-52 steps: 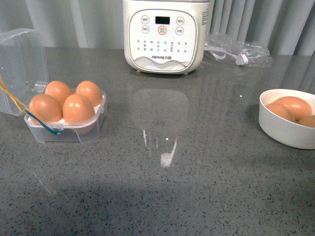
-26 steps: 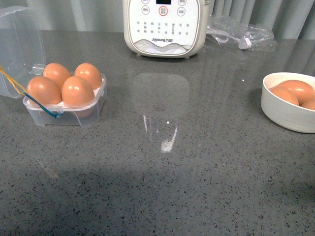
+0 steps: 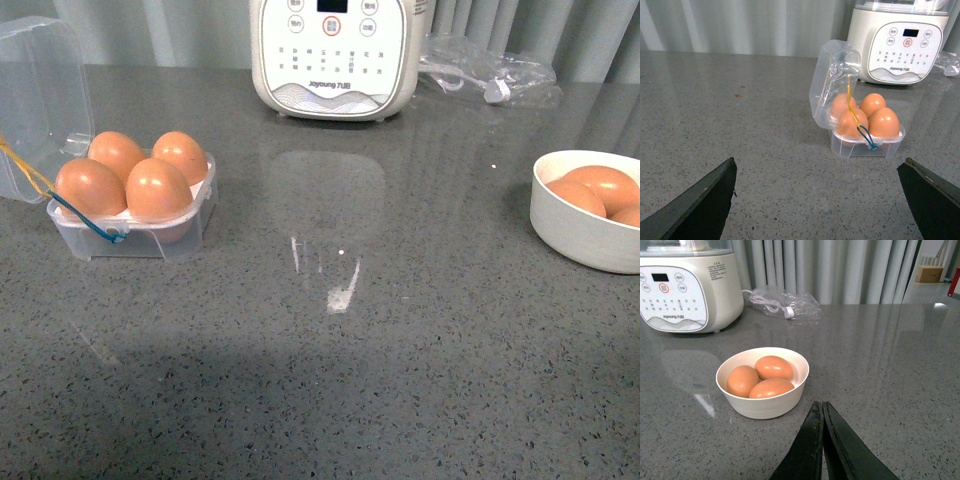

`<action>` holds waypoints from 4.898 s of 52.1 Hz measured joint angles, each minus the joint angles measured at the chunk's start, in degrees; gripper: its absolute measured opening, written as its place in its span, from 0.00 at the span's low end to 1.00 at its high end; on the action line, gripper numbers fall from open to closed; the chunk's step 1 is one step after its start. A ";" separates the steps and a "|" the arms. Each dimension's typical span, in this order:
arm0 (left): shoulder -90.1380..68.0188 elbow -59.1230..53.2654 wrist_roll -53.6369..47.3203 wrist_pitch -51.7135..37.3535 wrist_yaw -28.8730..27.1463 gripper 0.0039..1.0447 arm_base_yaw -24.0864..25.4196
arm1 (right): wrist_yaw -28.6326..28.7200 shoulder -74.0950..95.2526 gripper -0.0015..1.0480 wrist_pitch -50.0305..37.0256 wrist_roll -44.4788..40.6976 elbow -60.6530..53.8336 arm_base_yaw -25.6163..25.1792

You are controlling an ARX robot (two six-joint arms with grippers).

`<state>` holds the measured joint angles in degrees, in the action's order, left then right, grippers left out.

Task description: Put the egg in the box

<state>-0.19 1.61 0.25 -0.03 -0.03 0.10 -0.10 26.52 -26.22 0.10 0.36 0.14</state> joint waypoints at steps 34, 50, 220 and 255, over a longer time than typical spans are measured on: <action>0.00 0.00 0.00 0.00 0.00 0.94 0.00 | 0.00 -14.53 0.03 14.08 -0.02 0.00 0.00; 0.00 0.00 0.00 0.00 0.00 0.94 0.00 | 0.07 -25.29 0.03 25.86 -0.02 0.02 0.00; -55.47 22.05 14.03 -20.37 0.24 0.94 10.71 | 0.04 -26.29 0.93 26.18 -0.07 0.02 0.00; -41.09 4.66 0.24 -34.67 3.10 0.03 3.87 | 0.02 -26.29 0.93 26.18 -0.07 0.02 0.00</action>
<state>-41.28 6.26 0.49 -34.70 3.07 3.97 -0.08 0.23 -0.03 0.03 0.38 0.14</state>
